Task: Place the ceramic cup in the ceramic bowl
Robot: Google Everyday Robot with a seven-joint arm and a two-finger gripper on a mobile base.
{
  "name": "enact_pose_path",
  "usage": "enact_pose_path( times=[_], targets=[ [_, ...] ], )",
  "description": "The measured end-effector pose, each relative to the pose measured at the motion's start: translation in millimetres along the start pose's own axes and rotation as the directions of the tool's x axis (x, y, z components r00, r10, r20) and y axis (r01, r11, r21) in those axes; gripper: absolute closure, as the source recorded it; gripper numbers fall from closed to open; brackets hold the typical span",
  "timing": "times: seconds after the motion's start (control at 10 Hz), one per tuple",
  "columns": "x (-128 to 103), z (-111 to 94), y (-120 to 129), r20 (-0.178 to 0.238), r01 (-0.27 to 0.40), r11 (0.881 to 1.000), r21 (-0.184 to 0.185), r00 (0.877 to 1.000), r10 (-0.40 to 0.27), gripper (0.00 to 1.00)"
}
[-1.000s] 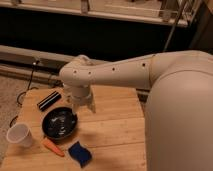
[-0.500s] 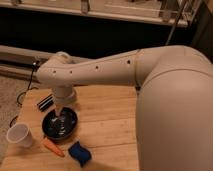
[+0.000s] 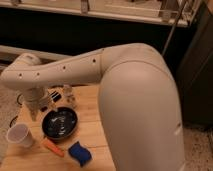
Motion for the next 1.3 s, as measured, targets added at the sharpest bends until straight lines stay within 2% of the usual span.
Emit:
enact_pose_path(
  times=[0.2, 0.5, 0.8, 1.1, 1.3],
  targets=[
    [-17.6, 14.6, 20.9, -0.001, 0.072, 0.997, -0.02, 0.997, -0.072, 0.35],
    [-35.2, 41.0, 46.2, -0.014, 0.161, 0.986, -0.047, 0.987, -0.162, 0.35],
    [-37.0, 72.3, 64.2, -0.073, 0.236, 0.971, -0.047, 0.968, -0.239, 0.35],
    [-39.2, 104.9, 71.0, -0.127, 0.273, 0.961, -0.043, 0.953, -0.276, 0.36],
    [-46.2, 130.9, 70.3, -0.148, 0.29, 0.957, -0.032, 0.945, -0.291, 0.5]
  ],
)
